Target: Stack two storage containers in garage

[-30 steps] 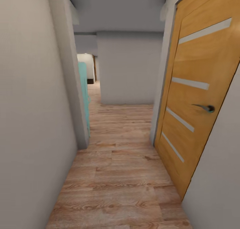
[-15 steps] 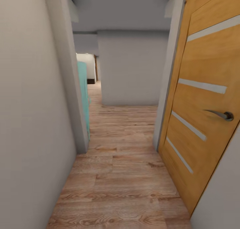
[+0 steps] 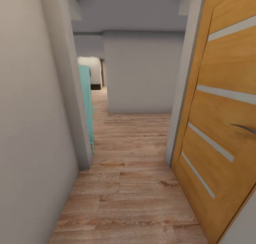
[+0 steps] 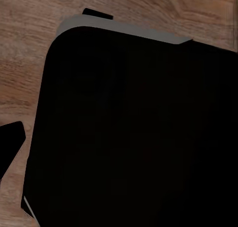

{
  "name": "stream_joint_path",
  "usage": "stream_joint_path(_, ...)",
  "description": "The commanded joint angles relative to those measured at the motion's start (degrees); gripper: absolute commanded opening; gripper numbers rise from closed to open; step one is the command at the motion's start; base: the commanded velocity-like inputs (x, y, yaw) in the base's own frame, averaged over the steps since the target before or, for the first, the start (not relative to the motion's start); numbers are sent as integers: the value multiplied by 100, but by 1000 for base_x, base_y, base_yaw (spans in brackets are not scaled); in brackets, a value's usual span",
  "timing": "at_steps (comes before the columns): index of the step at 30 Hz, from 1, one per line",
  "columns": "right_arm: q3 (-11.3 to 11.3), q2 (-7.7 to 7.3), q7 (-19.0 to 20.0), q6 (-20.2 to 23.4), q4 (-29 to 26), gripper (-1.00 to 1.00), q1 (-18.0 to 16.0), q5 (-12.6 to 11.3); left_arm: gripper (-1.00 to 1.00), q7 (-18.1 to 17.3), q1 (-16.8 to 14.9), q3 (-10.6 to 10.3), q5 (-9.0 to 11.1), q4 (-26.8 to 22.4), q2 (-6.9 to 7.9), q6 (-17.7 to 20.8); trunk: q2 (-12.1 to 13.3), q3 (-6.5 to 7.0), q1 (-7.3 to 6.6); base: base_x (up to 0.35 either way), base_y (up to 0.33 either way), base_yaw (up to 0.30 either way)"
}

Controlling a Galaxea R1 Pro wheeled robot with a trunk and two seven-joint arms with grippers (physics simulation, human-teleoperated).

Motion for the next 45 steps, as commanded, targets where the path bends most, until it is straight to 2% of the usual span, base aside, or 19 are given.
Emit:
stream_joint_path(1, 16, 0, -15, -40, 17, 100, -7, 40, 100, 4, -4, 10, 20, 3, -2, -18, -3, -6, 3, 323, 0, 0)
stream_joint_path(45, 32, -1, -15, -86, 17, 100, -7, 59, 100, 4, -4, 13, 16, 0, -2, -26, -3, -6, 3, 322, 0, 0)
